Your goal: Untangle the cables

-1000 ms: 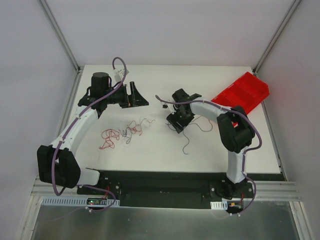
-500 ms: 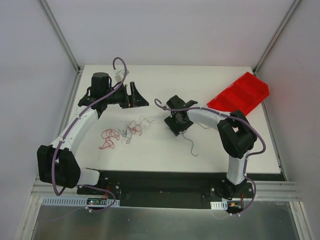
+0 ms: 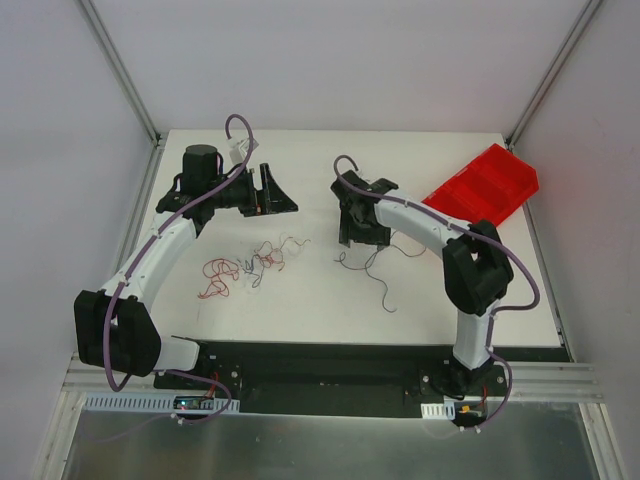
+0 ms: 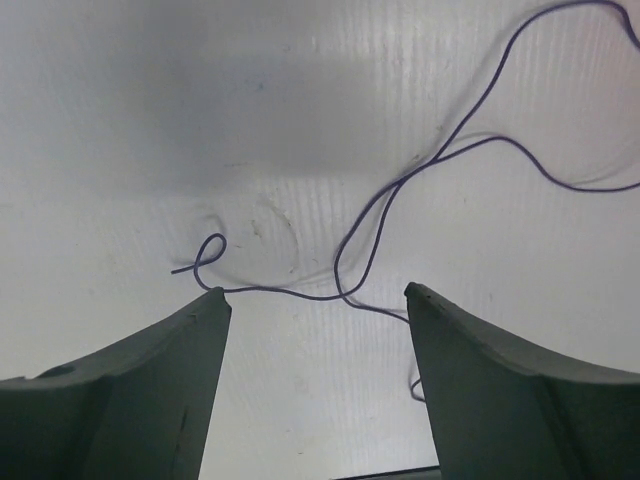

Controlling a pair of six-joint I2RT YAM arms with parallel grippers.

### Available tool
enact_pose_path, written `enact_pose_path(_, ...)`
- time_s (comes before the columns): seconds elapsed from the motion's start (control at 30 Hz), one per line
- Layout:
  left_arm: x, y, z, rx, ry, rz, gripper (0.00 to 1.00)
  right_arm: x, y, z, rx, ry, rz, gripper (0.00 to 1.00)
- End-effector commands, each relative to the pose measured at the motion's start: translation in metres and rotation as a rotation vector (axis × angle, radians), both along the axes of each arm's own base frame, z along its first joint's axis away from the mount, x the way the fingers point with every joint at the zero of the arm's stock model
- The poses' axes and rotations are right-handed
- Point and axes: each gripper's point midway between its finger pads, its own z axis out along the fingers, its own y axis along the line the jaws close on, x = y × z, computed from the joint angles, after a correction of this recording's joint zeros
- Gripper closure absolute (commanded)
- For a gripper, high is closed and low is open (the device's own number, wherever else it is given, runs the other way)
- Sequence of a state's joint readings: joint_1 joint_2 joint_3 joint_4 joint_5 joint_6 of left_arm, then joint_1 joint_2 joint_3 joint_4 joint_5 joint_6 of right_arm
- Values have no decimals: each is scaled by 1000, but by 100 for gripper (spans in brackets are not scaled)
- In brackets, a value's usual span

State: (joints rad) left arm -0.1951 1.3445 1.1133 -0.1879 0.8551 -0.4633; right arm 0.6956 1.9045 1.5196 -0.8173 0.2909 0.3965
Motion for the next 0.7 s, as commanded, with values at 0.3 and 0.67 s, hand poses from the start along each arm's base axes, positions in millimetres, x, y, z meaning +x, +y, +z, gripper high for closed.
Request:
enact_pose_path(0.3,-4,-1,15,-25,-57,-16,18,-23,-19,-32,1,44,-313,43)
enact_pose_path(0.67,-4,-1,17,-26,-63,-16,18,-26,-12,-54,1,62,-286,56)
